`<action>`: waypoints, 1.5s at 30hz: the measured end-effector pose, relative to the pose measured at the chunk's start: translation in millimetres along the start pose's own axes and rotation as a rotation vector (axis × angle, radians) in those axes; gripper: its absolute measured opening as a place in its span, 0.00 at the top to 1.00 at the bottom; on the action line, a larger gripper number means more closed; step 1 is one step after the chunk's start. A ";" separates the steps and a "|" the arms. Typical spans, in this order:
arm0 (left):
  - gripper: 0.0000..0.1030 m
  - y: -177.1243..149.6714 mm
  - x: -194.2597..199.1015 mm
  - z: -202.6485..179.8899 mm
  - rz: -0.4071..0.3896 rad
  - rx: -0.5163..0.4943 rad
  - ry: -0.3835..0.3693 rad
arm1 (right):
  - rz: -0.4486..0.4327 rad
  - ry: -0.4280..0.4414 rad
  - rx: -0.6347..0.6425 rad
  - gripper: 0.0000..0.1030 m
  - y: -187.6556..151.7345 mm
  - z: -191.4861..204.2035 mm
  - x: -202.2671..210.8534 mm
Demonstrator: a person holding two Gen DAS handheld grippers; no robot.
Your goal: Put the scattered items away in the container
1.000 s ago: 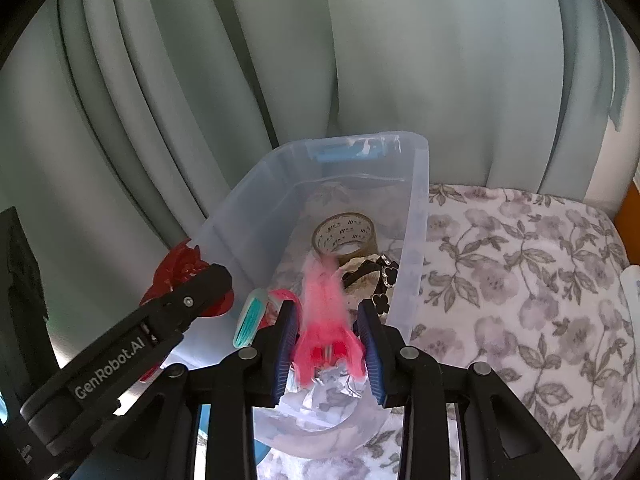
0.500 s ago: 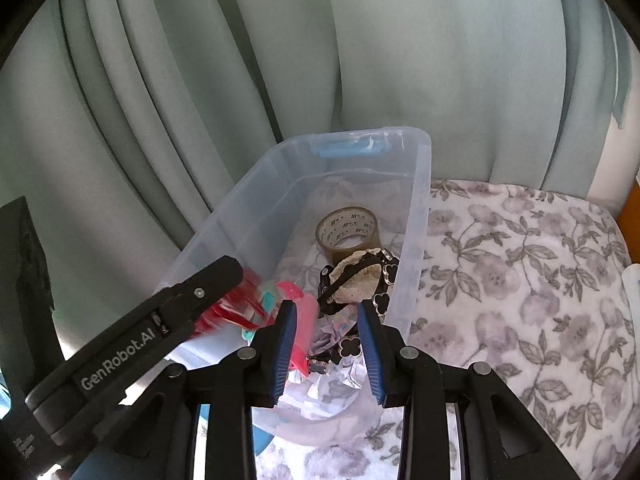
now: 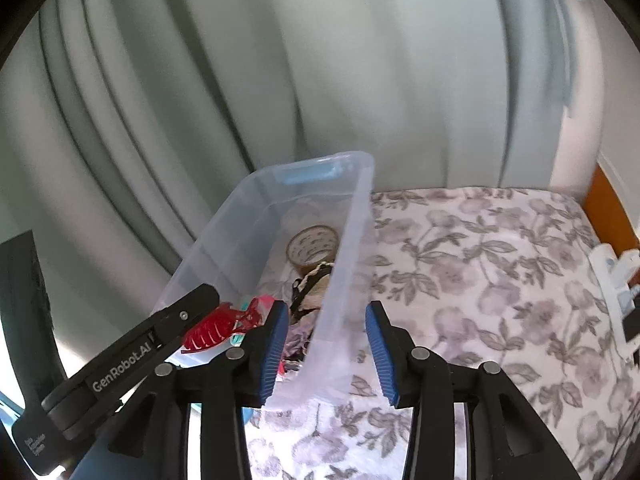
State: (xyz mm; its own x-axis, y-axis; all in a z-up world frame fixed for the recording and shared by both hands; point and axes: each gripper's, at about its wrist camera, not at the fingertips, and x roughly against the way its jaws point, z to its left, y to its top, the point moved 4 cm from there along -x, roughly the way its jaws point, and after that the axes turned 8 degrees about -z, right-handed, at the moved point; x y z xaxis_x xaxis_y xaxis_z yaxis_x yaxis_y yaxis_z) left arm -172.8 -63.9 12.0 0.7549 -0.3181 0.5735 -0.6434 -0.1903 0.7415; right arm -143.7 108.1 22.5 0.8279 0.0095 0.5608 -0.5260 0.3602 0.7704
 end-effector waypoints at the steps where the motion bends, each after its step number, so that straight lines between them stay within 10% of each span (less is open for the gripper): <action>1: 0.35 -0.4 1.6 -3.9 0.000 -0.011 0.001 | -0.007 -0.002 -0.009 0.54 0.7 -3.7 5.2; 31: 0.23 -53.7 70.8 -104.9 0.000 -0.343 0.019 | 0.006 -0.061 0.014 0.29 -27.9 -77.4 109.8; 45: 0.18 -61.1 77.4 -104.6 0.008 -0.360 0.003 | 0.009 -0.073 -0.018 0.00 -40.6 -99.0 120.3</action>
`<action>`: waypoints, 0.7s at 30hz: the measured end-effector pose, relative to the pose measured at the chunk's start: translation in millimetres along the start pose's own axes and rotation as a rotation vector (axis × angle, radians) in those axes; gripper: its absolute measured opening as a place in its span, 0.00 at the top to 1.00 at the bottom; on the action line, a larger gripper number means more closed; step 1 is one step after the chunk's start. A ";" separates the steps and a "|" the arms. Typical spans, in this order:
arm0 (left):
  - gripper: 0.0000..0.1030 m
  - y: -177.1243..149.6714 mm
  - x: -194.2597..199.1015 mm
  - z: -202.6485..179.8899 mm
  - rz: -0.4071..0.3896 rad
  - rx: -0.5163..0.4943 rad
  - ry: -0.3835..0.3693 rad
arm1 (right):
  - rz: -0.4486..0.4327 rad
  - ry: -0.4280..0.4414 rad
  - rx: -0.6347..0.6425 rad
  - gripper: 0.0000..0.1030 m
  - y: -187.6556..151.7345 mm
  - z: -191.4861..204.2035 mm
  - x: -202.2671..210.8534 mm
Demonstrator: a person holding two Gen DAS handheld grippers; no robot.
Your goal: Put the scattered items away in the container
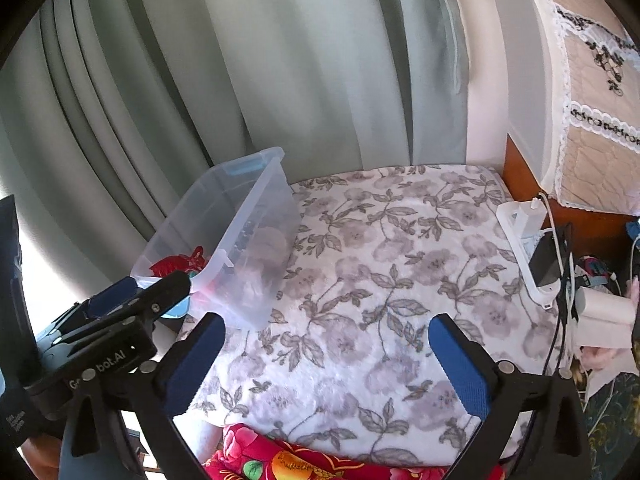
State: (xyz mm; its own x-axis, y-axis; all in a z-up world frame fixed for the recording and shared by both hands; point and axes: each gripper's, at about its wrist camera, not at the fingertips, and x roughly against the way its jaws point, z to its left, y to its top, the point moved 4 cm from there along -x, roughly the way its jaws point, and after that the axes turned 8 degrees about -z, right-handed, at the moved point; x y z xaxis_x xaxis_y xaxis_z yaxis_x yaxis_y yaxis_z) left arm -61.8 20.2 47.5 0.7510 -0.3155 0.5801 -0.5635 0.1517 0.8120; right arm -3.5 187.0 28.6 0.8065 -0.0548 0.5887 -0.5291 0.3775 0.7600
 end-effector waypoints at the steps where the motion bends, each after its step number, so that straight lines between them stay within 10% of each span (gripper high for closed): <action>1: 0.17 0.3 0.0 0.7 0.001 0.001 0.002 | 0.000 0.000 -0.003 0.00 -0.2 -0.8 0.4; 21: 0.17 -3.5 -2.9 -1.6 0.016 -0.020 0.003 | -0.012 0.006 0.043 0.00 1.2 8.0 5.4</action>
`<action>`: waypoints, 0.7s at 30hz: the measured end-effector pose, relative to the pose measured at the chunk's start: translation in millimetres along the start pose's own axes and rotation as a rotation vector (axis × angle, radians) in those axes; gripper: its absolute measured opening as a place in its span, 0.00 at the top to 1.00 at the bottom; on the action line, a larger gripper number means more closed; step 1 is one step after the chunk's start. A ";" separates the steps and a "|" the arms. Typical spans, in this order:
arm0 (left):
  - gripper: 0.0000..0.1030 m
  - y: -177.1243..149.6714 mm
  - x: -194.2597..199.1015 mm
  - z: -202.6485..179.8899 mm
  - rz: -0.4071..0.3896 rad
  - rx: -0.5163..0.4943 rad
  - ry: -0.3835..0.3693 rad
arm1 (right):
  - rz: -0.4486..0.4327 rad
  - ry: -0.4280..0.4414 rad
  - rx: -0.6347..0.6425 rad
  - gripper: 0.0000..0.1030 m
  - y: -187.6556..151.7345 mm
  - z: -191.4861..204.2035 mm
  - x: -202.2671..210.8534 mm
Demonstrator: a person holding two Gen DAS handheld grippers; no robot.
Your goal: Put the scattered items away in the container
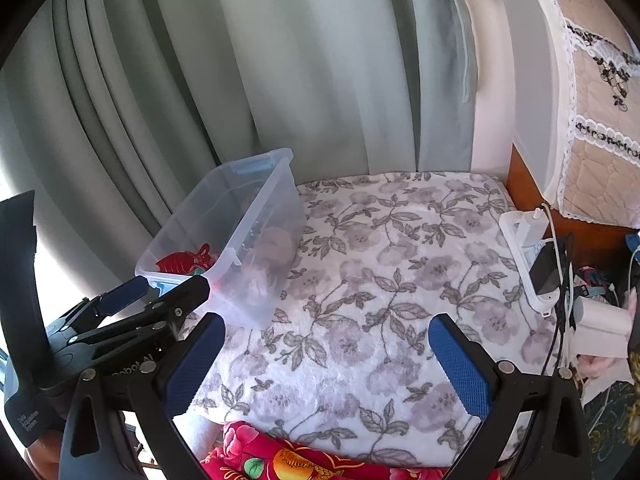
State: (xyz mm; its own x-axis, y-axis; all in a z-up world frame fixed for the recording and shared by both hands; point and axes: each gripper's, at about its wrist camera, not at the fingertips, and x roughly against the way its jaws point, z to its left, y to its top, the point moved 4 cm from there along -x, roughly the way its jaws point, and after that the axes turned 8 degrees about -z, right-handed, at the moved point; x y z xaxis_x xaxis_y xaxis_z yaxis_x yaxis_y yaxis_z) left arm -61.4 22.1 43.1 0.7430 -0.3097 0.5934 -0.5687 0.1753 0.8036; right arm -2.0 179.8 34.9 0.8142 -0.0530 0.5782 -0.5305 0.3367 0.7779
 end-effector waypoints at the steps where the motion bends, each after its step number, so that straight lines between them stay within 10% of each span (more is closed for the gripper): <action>1: 0.17 0.2 0.4 -0.1 -0.003 -0.002 0.000 | -0.001 -0.003 0.002 0.00 0.2 0.8 0.1; 21: 0.17 2.6 4.5 1.4 -0.032 0.006 -0.017 | -0.017 -0.012 0.008 0.00 2.6 4.4 3.4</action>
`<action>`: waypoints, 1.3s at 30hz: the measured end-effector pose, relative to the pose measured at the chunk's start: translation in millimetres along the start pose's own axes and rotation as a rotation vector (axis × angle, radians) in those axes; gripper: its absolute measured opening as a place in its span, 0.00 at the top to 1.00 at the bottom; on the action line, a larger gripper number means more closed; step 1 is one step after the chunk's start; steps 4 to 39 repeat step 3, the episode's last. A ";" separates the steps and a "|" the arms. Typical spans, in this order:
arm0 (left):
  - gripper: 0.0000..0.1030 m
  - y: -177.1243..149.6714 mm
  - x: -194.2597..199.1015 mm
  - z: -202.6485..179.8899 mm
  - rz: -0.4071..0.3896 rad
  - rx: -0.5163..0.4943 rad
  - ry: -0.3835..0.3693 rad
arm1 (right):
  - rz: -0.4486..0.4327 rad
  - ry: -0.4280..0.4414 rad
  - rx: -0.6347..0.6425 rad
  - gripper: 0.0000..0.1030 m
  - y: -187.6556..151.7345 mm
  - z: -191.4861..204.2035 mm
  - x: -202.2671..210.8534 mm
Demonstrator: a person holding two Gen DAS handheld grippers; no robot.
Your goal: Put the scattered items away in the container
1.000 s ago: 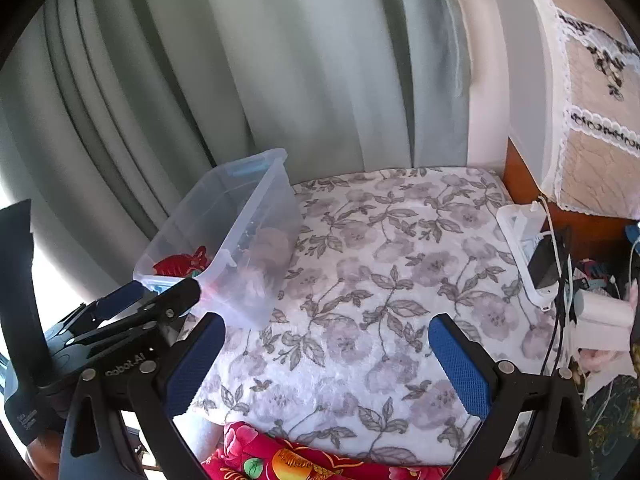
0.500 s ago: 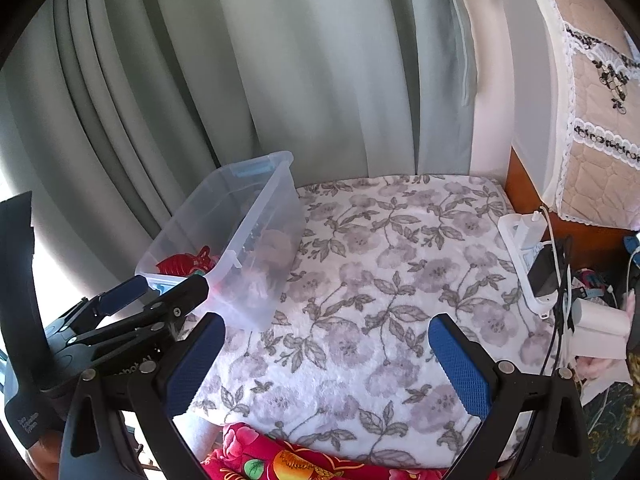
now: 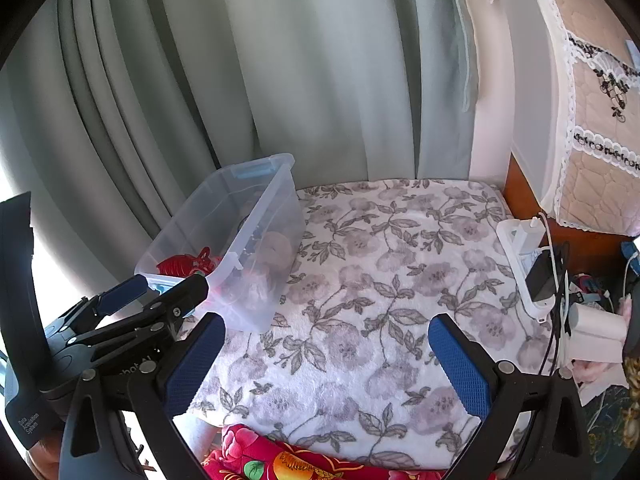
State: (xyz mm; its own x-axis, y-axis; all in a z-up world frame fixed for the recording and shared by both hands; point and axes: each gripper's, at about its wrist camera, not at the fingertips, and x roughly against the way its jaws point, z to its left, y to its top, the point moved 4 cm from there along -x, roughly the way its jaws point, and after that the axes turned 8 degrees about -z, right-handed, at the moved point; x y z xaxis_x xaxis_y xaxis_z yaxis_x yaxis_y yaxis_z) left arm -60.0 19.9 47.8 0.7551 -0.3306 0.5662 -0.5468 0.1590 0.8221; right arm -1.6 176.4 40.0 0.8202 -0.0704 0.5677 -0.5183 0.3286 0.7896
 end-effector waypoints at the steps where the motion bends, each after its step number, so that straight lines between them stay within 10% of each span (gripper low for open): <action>1: 0.17 0.0 -0.1 -0.1 0.000 0.000 0.000 | 0.000 0.000 0.000 0.00 0.0 0.2 0.0; 39: 0.17 -0.1 0.1 -0.6 -0.002 -0.003 0.001 | 0.000 -0.001 0.001 0.00 -0.2 0.2 0.0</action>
